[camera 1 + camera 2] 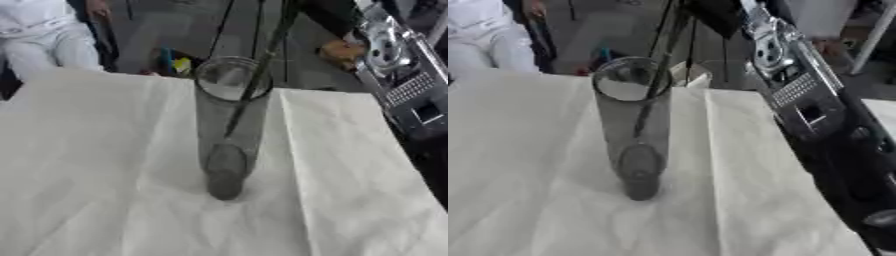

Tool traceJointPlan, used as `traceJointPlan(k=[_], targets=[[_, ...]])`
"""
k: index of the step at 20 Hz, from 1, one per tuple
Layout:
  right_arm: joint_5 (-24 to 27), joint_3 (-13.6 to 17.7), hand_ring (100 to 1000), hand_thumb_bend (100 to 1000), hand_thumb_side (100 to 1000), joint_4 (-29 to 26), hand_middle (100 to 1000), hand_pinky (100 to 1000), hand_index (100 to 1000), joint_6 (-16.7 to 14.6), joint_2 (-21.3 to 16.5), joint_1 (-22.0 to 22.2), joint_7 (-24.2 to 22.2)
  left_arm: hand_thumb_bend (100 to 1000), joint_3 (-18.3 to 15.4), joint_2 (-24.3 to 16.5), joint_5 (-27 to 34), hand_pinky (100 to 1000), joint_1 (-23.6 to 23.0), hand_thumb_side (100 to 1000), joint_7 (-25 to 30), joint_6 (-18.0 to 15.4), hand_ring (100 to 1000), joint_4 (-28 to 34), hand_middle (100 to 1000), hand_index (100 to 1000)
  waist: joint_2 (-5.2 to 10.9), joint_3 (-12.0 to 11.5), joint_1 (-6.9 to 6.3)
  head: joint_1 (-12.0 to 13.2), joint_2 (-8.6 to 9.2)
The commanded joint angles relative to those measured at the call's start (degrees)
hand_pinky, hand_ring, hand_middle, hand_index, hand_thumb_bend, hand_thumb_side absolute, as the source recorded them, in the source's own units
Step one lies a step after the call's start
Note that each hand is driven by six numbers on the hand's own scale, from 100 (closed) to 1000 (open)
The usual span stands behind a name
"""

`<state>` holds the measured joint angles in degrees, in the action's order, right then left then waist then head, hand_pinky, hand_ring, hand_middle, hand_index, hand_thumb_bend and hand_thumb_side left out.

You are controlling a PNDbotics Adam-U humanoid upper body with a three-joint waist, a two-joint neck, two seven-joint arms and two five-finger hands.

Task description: Arrange flowers into the vase.

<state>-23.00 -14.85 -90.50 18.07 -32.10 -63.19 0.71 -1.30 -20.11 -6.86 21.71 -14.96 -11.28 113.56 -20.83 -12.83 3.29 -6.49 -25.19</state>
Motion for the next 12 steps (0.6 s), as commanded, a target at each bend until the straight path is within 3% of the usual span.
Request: traceJointPlan(k=[1, 9, 12], targets=[[-1.5, 0.6, 444, 100, 934, -0.2, 366, 420, 400, 0.1, -1.5, -1.0, -2.1, 100, -0.6, -1.3, -0.3, 696, 0.6, 963, -0.2, 0.0, 783, 1.0, 737, 855, 1.40, -0.1, 0.32, 0.1, 0.01], [-4.0, 0.6, 492, 100, 971, 0.8, 425, 472, 476, -1.0, -1.7, -1.3, -8.0, 100, -0.7, -1.3, -0.3, 696, 0.6, 963, -0.2, 0.1, 782, 1.0, 737, 855, 1.32, 0.0, 0.50, 0.2, 0.15], [-4.7, 0.7, 531, 100, 1000, 0.9, 483, 507, 549, -1.4, -1.7, -1.4, -9.8, 100, -0.6, -1.3, -0.3, 696, 0.6, 963, -0.2, 0.3, 781, 1.0, 737, 855, 1.36, 0.1, 0.50, 0.2, 0.14]])
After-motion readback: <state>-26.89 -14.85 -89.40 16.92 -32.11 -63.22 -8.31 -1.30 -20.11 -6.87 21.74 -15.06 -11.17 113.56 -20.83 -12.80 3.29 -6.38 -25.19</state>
